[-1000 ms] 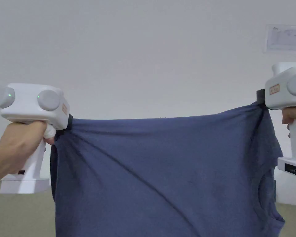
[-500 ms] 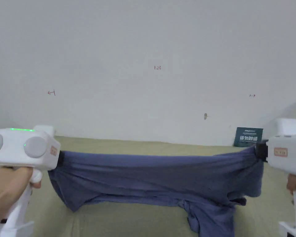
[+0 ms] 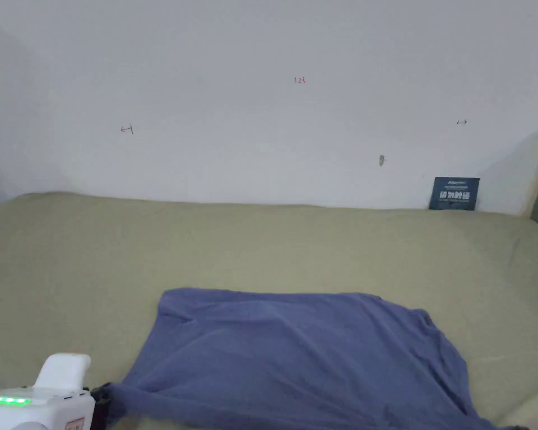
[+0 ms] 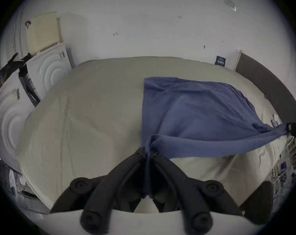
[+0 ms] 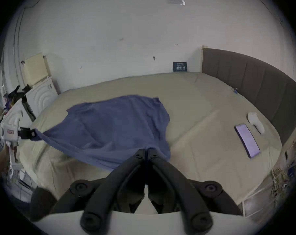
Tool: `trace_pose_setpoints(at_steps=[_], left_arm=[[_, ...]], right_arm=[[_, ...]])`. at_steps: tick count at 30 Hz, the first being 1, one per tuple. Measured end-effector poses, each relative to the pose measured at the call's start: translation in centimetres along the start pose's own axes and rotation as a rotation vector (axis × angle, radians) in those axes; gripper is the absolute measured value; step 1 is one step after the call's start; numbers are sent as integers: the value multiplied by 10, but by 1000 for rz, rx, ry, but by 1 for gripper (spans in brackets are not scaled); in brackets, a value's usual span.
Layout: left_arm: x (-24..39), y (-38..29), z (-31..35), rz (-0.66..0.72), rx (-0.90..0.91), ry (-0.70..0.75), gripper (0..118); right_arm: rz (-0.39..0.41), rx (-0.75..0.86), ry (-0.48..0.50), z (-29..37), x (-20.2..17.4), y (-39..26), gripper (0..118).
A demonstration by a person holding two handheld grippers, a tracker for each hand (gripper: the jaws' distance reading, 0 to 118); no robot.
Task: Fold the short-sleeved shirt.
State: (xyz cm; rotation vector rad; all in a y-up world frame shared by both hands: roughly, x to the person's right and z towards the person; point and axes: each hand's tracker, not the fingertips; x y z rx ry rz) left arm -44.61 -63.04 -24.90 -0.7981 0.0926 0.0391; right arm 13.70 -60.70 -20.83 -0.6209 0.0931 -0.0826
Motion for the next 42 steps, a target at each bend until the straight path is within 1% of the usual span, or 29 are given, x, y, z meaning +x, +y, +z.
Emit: trace_pose_setpoints(at_steps=[4,7,10,14,16,17,18,19,20,21,22,24,25,26,27,28,29,30,31,32,33,35,36,37,38,39,40,41,42], left_arm=[[-2,-41,37,-10,-7,7,4],[-11,-65,57,25,-23,-3,4],[-18,-80,59,35,-36,-7,4],[-18,-89,49,40,-62,-17,4],[-20,-93,43,46,-64,-16,9],[-22,-94,40,44,-72,-14,18],[-24,-96,39,47,-78,-12,49],[-24,-98,40,53,-87,-9,81],[-25,-100,40,63,-95,1,104],[-27,-101,45,71,-85,6,108],[-29,-101,50,84,-66,12,108],[-32,-101,58,123,-71,15,107],[-33,-101,62,143,-75,14,105],[-33,-102,66,149,-70,14,98],[-34,-103,67,150,-62,25,61],[-32,-104,69,143,-61,34,11],[-30,-106,71,138,-45,45,0],[-30,-107,73,133,-16,76,0],[-33,-107,72,133,-42,65,0],[-39,-106,71,153,-72,32,0],[-41,-106,73,168,-68,15,0],[-36,-109,72,140,-80,27,0],[-35,-110,71,123,-87,24,0],[-35,-110,69,118,-93,18,0],[-35,-110,69,118,-98,9,4],[-33,-111,66,116,-106,-14,34],[-31,-110,62,122,-128,-21,75],[-28,-111,57,115,-145,-17,107],[-25,-112,52,99,-135,-17,116]], right_arm=[[-5,-10,2,35,-2,-35,0],[-18,-20,9,52,0,-49,0],[-17,-31,26,54,-3,-56,0],[-3,-54,18,39,-10,-62,0],[-6,-59,24,31,-8,-63,0],[-10,-64,24,26,-8,-64,4],[-12,-75,22,22,-7,-63,32],[-14,-88,15,19,-7,-63,72],[-25,-115,3,15,-4,-63,108],[-31,-127,15,13,-3,-64,116],[-46,-69,-2,20,-1,-66,111],[-35,-92,-3,19,1,-62,110],[-35,-90,-4,20,2,-64,106],[-36,-83,-18,23,3,-65,89],[-32,-84,-29,26,4,-65,35],[-28,-77,-32,25,3,-66,0],[-24,-67,-60,24,4,-66,0],[-24,-48,-94,25,5,-63,0],[-35,-83,-64,25,8,-59,0],[-66,-111,-22,29,8,-63,0],[-67,-93,-34,32,8,-64,0],[-38,-98,-41,35,5,-61,0],[-9,-74,-48,41,-1,-67,0],[-4,-75,-50,44,-7,-73,0],[-3,-82,-50,46,-10,-73,0],[-5,-84,-48,48,-13,-74,0],[-35,-110,-24,40,-5,-75,0],[-29,-108,-28,38,-3,-76,0],[-22,-113,-26,38,-4,-76,0]])
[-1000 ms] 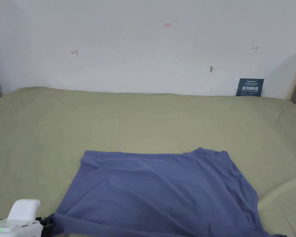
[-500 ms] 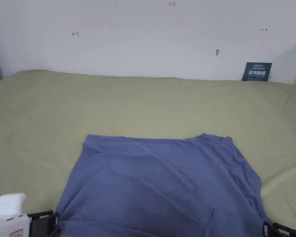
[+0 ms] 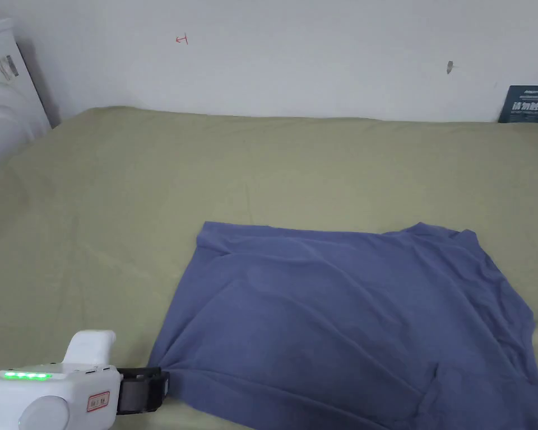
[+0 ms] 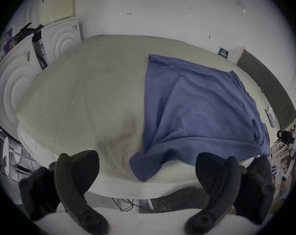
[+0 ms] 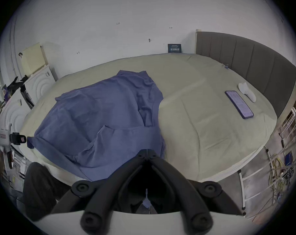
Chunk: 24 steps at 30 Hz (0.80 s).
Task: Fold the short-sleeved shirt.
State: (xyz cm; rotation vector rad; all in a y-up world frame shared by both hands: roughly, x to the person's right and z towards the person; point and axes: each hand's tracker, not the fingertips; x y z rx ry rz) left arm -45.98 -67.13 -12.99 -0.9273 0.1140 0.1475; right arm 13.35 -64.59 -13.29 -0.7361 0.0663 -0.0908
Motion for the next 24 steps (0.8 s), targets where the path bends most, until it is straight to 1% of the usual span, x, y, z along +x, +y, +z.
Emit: trace_pose_setpoints(at_steps=[2,4,5,6,7,8,9,10,11,12,13,14,15,17,18,19,20,21,22,23,24], left_arm=[[4,3,-16,-23,-26,38,116],[8,6,-29,-11,-55,40,114],[8,7,-38,-8,-71,42,109],[10,8,-39,-4,-63,38,76],[13,9,-38,-3,-61,28,16],[14,10,-40,18,-36,-24,5],[27,8,-32,7,-43,14,5],[35,8,-30,-17,-53,25,5],[39,7,-29,-30,-40,20,5],[40,8,-29,-33,-44,24,5],[31,8,-33,-33,-48,25,5],[28,8,-34,-28,-46,26,5],[25,9,-33,-15,-48,20,5],[26,7,-29,7,-50,15,5],[27,7,-27,14,-51,13,5],[27,6,-27,17,-54,14,5],[27,5,-27,19,-57,12,5],[28,7,-28,21,-59,12,5],[29,6,-27,20,-60,14,5],[29,5,-26,19,-61,12,5],[30,4,-24,16,-61,14,5]], right_arm=[[5,-14,7,-4,2,-1,0],[19,-28,10,-6,3,-3,0],[23,-32,7,-7,3,-4,0],[20,-45,15,-15,12,-8,0],[20,-52,16,-17,15,-9,0],[19,-58,15,-18,19,-9,3],[17,-63,13,-18,22,-9,35],[18,-71,13,-17,19,-11,76],[12,-118,43,-19,21,-12,112],[14,-148,59,-22,23,-14,113],[39,-125,83,-20,24,-16,109],[53,-122,48,-25,19,-12,109],[66,-165,29,-33,19,-10,109],[64,-195,30,-52,24,-10,105],[60,-241,32,-58,23,-20,93],[56,-282,37,-66,24,-23,75],[67,-327,39,-76,27,-24,50],[86,-334,10,-83,28,-24,41],[100,-308,3,-81,24,-30,32],[106,-304,4,-77,25,-29,32],[94,-302,31,-71,27,-23,25]])
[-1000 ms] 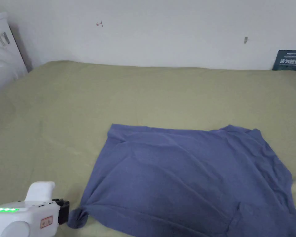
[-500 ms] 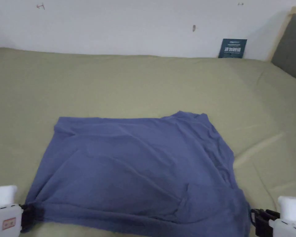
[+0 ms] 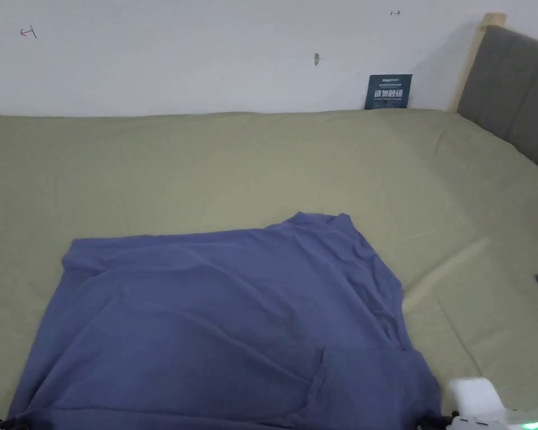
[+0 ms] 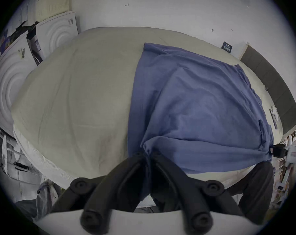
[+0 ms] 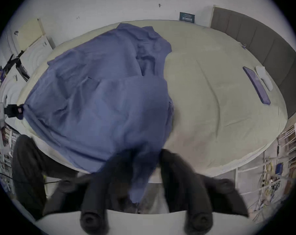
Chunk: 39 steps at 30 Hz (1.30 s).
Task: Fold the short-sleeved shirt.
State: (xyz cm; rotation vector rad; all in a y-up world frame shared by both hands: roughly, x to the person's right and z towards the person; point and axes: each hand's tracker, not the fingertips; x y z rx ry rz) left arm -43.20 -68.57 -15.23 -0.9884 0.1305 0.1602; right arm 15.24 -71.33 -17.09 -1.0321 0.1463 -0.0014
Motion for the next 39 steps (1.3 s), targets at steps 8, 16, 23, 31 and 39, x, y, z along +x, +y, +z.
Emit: trace_pose_setpoints(at_steps=[8,16,23,31,39], left_arm=[[-7,19,22,-3,65,-34,5],[-3,88,18,-35,141,-45,5],[3,146,-31,-18,125,-36,5],[14,167,-87,7,64,-23,5],[-18,149,-82,64,101,2,108]], right_arm=[[-54,194,30,57,-11,31,0],[-27,269,34,54,-15,113,0],[-26,218,16,0,-15,177,0],[-66,141,3,-67,-6,216,0],[-115,119,3,-59,-1,199,104]])
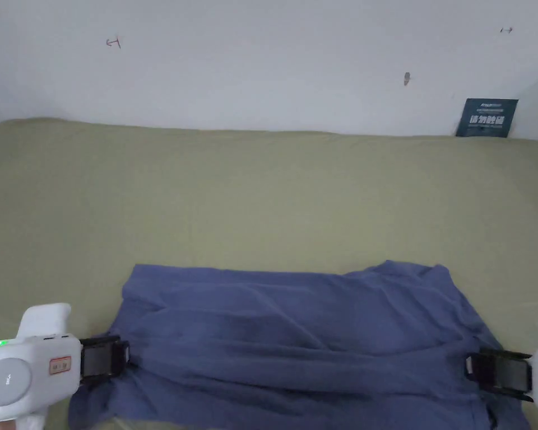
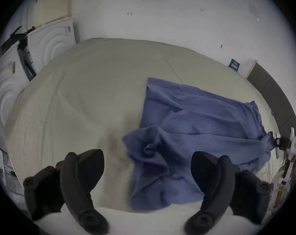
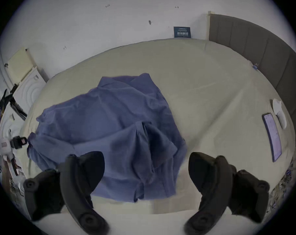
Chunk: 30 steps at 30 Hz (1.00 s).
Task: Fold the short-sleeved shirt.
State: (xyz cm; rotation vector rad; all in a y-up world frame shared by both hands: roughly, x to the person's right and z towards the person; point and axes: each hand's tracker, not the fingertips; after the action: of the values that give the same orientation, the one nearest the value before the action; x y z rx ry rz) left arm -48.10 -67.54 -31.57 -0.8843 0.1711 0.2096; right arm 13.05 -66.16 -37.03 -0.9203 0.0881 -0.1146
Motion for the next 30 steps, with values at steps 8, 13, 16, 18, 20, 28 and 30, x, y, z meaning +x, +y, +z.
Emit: trace_pose_setpoints(at_steps=[8,13,16,18,20,28,30], left_arm=[[-2,-39,39,5,-62,-29,0],[6,-34,29,-30,-64,-17,108],[9,-30,10,-48,-83,16,115],[11,-27,-6,-36,-121,24,114],[13,-28,-19,-39,-164,38,112],[29,-32,-6,-123,-163,-15,22],[29,-30,-9,-88,-171,-23,17]], right_arm=[[18,42,-25,48,-11,-69,0],[-5,29,-31,49,-5,-85,0],[-3,31,-37,48,-4,-86,0],[-3,27,-36,47,-3,-85,0],[-2,22,-37,40,1,-83,0],[6,33,-23,23,1,-65,72],[-42,53,-58,15,4,-56,111]])
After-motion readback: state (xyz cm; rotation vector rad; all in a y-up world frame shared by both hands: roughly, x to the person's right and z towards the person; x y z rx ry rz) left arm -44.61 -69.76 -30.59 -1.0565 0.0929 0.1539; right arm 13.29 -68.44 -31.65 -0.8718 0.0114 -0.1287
